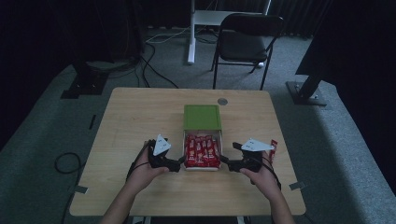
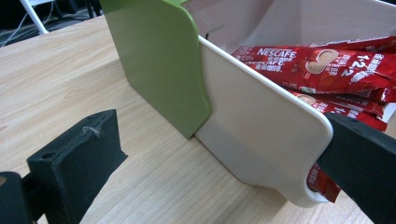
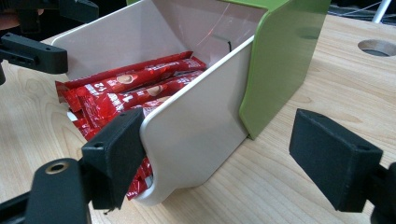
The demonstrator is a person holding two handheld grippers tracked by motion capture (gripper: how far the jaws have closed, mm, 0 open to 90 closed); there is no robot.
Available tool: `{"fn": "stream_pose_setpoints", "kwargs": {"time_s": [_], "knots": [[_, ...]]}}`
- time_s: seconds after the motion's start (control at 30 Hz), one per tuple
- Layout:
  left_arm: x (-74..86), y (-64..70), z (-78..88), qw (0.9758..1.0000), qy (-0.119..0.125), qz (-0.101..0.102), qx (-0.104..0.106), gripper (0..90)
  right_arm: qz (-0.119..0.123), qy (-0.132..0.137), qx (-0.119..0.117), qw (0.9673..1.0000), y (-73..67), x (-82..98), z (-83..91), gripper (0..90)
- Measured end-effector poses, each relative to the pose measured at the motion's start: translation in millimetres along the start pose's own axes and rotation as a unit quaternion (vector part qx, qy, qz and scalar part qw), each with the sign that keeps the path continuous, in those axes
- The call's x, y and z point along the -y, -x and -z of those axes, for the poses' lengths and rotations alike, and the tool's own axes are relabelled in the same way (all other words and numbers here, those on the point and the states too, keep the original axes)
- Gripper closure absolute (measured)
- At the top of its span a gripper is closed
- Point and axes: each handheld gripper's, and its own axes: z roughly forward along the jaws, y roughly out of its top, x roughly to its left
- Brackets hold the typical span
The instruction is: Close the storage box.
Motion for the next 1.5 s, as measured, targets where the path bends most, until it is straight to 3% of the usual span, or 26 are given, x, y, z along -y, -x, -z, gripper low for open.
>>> {"fn": "stream_pose_setpoints", "kwargs": {"time_s": [0.9,1.2,1.5], "knots": [[-8.0,-14.0,-11.4,0.9998,0.0,0.022,0.004,1.7,-0.021,0.002,0.013,0.9997,10.3,-8.6,-8.9,16.9],[-11.3,-17.9,-15.0,0.9997,-0.001,0.024,0.003,1.7,-0.017,-0.003,0.019,0.9997,13.5,-13.8,-12.1,16.9],[-14.8,-21.8,-19.7,0.9997,-0.002,0.025,-0.001,1.7,-0.029,-0.001,0.022,0.9993,19.9,-16.6,-17.3,16.9]]}}
